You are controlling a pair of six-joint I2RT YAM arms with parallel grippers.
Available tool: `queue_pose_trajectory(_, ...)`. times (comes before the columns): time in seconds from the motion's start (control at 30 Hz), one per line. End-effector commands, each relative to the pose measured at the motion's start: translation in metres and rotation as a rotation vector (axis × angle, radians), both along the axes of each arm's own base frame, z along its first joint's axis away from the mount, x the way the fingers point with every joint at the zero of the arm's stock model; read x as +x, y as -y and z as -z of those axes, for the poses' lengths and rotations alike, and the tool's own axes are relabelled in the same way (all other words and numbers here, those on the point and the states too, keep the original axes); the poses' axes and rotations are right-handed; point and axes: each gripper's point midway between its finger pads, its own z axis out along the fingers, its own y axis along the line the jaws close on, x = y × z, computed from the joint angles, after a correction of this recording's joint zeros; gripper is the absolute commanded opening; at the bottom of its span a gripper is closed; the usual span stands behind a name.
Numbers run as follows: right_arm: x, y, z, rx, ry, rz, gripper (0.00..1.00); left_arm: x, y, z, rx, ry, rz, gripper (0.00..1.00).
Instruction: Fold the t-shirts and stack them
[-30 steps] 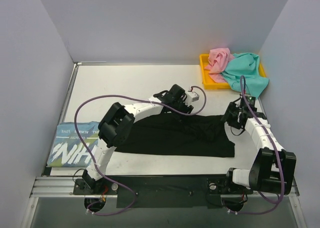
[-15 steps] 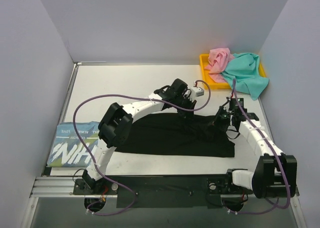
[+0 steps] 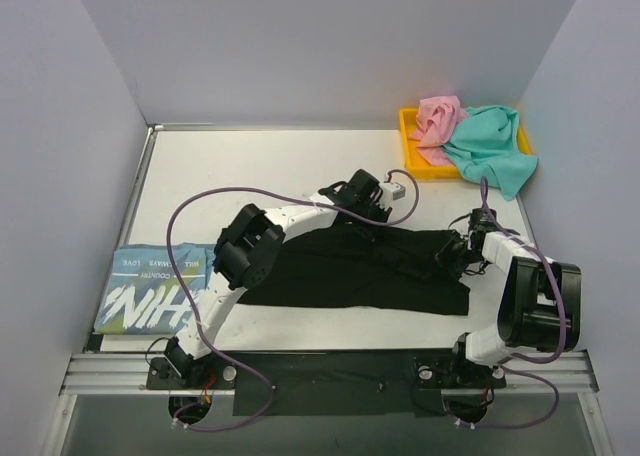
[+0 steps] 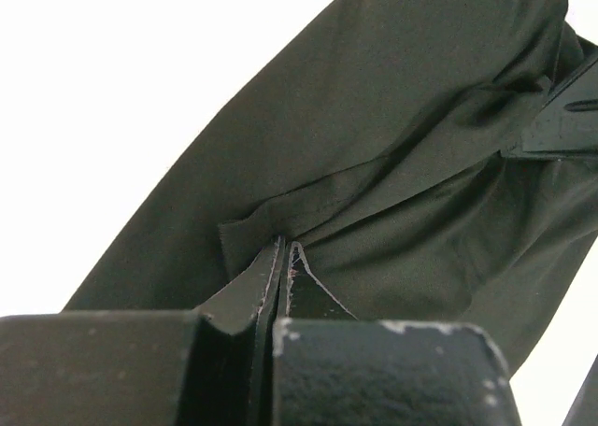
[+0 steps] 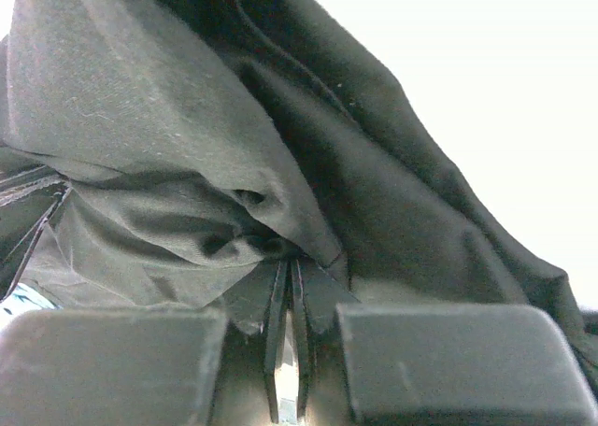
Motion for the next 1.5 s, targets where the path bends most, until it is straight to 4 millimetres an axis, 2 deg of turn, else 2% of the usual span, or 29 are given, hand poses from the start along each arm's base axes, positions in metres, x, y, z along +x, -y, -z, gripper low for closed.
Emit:
queue_pose_trajectory(0.0, -0.019, 0.025, 0.005, -0.101, -0.097, 0.029, 0.00, 0.026, -0.017, 0.001, 0.048, 0.041, -0.098, 0.00)
queue_pose_trajectory(0.03, -0.013, 0.028, 0.000, -0.106, -0.078, 0.025, 0.00, 0.028, -0.016, -0.007, 0.033, 0.051, -0.092, 0.00)
queue_pose_trajectory(0.07, -0.015, 0.030, -0.004, -0.118, -0.085, 0.015, 0.00, 0.026, -0.013, -0.018, 0.008, 0.052, -0.073, 0.00)
queue_pose_trajectory(0.1, -0.005, 0.032, -0.015, -0.137, -0.046, -0.012, 0.00, 0.027, -0.011, -0.026, -0.007, 0.064, -0.060, 0.00)
queue_pose_trajectory(0.2, 0.005, 0.035, -0.045, -0.213, 0.015, -0.101, 0.00, 0.025, 0.001, -0.069, -0.094, 0.090, 0.015, 0.05)
queue_pose_trajectory(0.27, 0.012, 0.027, -0.067, -0.251, 0.066, -0.160, 0.00, 0.019, 0.006, -0.090, -0.130, 0.089, 0.065, 0.08)
queue_pose_trajectory(0.37, 0.008, 0.007, -0.074, -0.237, 0.092, -0.212, 0.00, 0.006, 0.004, -0.110, -0.167, 0.072, 0.128, 0.10)
queue_pose_trajectory(0.43, 0.007, -0.006, -0.068, -0.175, 0.091, -0.204, 0.00, -0.005, 0.002, -0.112, -0.174, 0.056, 0.161, 0.11)
queue_pose_trajectory(0.53, 0.007, -0.014, -0.055, -0.125, 0.076, -0.178, 0.00, -0.018, -0.003, -0.096, -0.157, 0.012, 0.182, 0.11)
queue_pose_trajectory(0.67, 0.031, -0.008, -0.052, -0.145, 0.121, -0.207, 0.00, -0.034, -0.004, -0.075, -0.142, -0.037, 0.198, 0.11)
queue_pose_trajectory(0.73, 0.049, -0.007, -0.053, -0.148, 0.156, -0.231, 0.00, -0.034, 0.000, -0.065, -0.146, -0.023, 0.194, 0.11)
queue_pose_trajectory(0.77, 0.051, -0.005, -0.046, -0.148, 0.135, -0.238, 0.00, -0.032, -0.001, -0.056, -0.128, -0.012, 0.178, 0.11)
queue_pose_trajectory(0.83, 0.049, 0.000, -0.032, -0.140, 0.074, -0.214, 0.00, -0.031, -0.002, -0.042, -0.096, -0.001, 0.166, 0.11)
queue_pose_trajectory(0.97, 0.027, 0.014, -0.006, -0.147, -0.051, -0.169, 0.00, -0.035, -0.011, -0.016, -0.020, 0.001, 0.166, 0.11)
queue_pose_trajectory(1.03, 0.024, 0.023, -0.002, -0.175, -0.067, -0.159, 0.00, -0.035, -0.016, -0.008, 0.007, 0.001, 0.162, 0.11)
queue_pose_trajectory(1.1, 0.032, 0.030, -0.003, -0.181, -0.058, -0.152, 0.00, -0.034, -0.020, -0.003, 0.032, 0.023, 0.177, 0.11)
queue_pose_trajectory(1.2, 0.040, 0.033, -0.002, -0.178, -0.066, -0.170, 0.00, -0.034, -0.024, -0.006, 0.051, 0.028, 0.186, 0.11)
queue_pose_trajectory(1.27, 0.046, 0.034, -0.007, -0.184, -0.050, -0.174, 0.00, -0.034, -0.022, -0.018, 0.043, 0.038, 0.202, 0.11)
queue_pose_trajectory(1.33, 0.053, 0.037, -0.020, -0.208, -0.021, -0.178, 0.00, -0.033, -0.019, -0.037, 0.021, 0.050, 0.225, 0.15)
queue_pose_trajectory(1.43, 0.067, 0.036, -0.049, -0.264, 0.041, -0.225, 0.00, -0.031, -0.009, -0.083, -0.052, 0.083, 0.265, 0.23)
queue_pose_trajectory(1.47, 0.070, 0.038, -0.061, -0.297, 0.069, -0.237, 0.00, -0.036, -0.013, -0.096, -0.065, 0.062, 0.282, 0.24)
